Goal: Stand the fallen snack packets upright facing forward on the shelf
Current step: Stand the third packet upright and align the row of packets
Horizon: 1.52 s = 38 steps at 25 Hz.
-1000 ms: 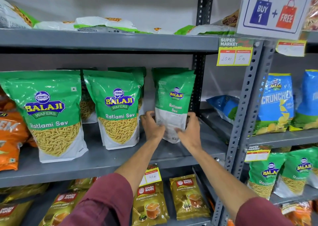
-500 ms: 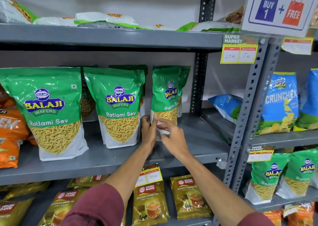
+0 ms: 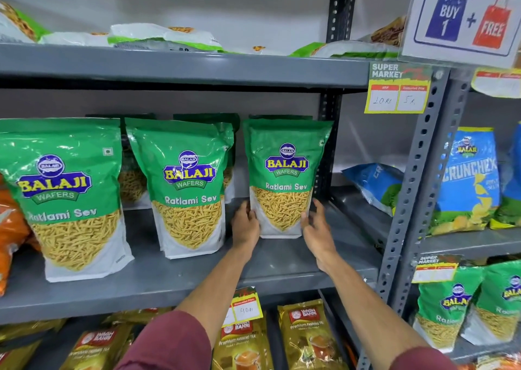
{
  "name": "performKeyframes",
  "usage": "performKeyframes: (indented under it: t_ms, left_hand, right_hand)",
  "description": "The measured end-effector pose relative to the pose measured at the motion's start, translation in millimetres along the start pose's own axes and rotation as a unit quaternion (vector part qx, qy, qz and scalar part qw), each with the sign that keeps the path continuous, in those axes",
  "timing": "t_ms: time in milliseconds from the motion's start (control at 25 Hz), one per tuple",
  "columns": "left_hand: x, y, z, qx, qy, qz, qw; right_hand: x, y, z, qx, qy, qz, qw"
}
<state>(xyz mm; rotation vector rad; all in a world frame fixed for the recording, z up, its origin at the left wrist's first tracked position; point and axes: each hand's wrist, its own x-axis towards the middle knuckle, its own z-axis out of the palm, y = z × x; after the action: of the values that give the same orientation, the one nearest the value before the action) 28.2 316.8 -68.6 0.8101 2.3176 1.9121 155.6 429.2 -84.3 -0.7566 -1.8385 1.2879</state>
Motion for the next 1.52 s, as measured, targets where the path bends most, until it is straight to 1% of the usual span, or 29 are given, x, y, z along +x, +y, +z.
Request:
performKeyframes:
  t_ms: [200,320,400,600,720,880,960,1040,1080,1120,1160,1200,1240,1280,1320,1360,1400,1480,1520]
  left_hand:
    - [-3.1,-3.7,-0.3,0.068,0.010,0.031,0.997]
    - [-11.9,1.1,-3.8,0.097,-0.010,0.027,0.995]
    - [-16.4,2.4,-6.8,0.098,-0.028,0.014,0.995]
    - [-29.7,1.9,-16.6,0.097,-0.055,0.011,0.994]
    - [-42.7,6.1,-20.6,0.101,-0.058,0.014,0.993]
    - [-59.5,11.2,-24.1,0.093,-0.062,0.016,0.994]
    - [-64.3,11.3,-25.2,0.097,-0.082,0.015,0.992]
    - [-67.1,12.5,-29.5,0.117,-0.118,0.015,0.986]
    - [-68.1,12.6,-32.3,0.119,-0.131,0.015,0.984]
    - [-69.9,13.0,-37.3,0.106,-0.131,0.018,0.985]
    - [-71.8,12.5,-44.5,0.080,-0.114,0.040,0.989]
    - [-74.7,10.6,-53.7,0.053,-0.080,0.084,0.992]
    - [-77.7,7.6,-64.4,0.035,-0.034,0.140,0.989]
    - [-79.4,5.4,-75.7,0.040,0.023,0.193,0.980]
    - [-79.5,3.8,-86.9,0.060,0.084,0.230,0.968]
    - [-77.3,1.6,-101.0,0.080,0.145,0.244,0.956]
    - [-74.7,0.8,-113.0,0.086,0.196,0.239,0.947]
    - [-69.3,-5.1,-136.4,0.070,0.262,0.182,0.945]
    - [-65.2,-11.5,-146.6,0.066,0.267,0.139,0.951]
  right_hand:
    - [-0.5,0.5,1.2,-0.033,0.006,-0.017,0.999]
    - [-3.3,-6.4,0.5,-0.062,0.020,-0.001,0.998]
    - [-7.7,-10.9,-2.8,-0.080,0.018,0.001,0.997]
    - [-21.7,-13.4,-10.8,-0.100,0.006,-0.005,0.995]
    - [-32.2,-13.0,-16.2,-0.114,0.012,-0.018,0.993]
    - [-45.4,-13.7,-21.8,-0.114,0.010,-0.012,0.993]
    - [-49.4,-13.8,-23.5,-0.113,0.005,-0.002,0.994]
    - [-53.9,-18.8,-26.1,-0.107,-0.001,0.013,0.994]
    - [-57.1,-21.5,-26.6,-0.105,0.009,0.007,0.994]
    - [-61.8,-23.8,-26.0,-0.109,0.043,-0.022,0.993]
    - [-68.5,-26.0,-22.9,-0.113,0.095,-0.080,0.986]
    - [-77.8,-29.4,-17.2,-0.112,0.137,-0.155,0.972]
    - [-87.3,-35.0,-9.2,-0.101,0.146,-0.230,0.957]
    - [-95.1,-42.1,0.3,-0.088,0.116,-0.289,0.946]
    - [-101.3,-50.9,11.6,-0.076,0.065,-0.325,0.940]
    - [-106.3,-60.8,27.1,-0.068,0.016,-0.339,0.938]
    - [-109.4,-70.8,41.0,-0.066,-0.023,-0.332,0.941]
    - [-111.3,-88.2,71.0,-0.051,-0.082,-0.284,0.954]
    - [-109.9,-95.5,85.7,-0.037,-0.102,-0.239,0.965]
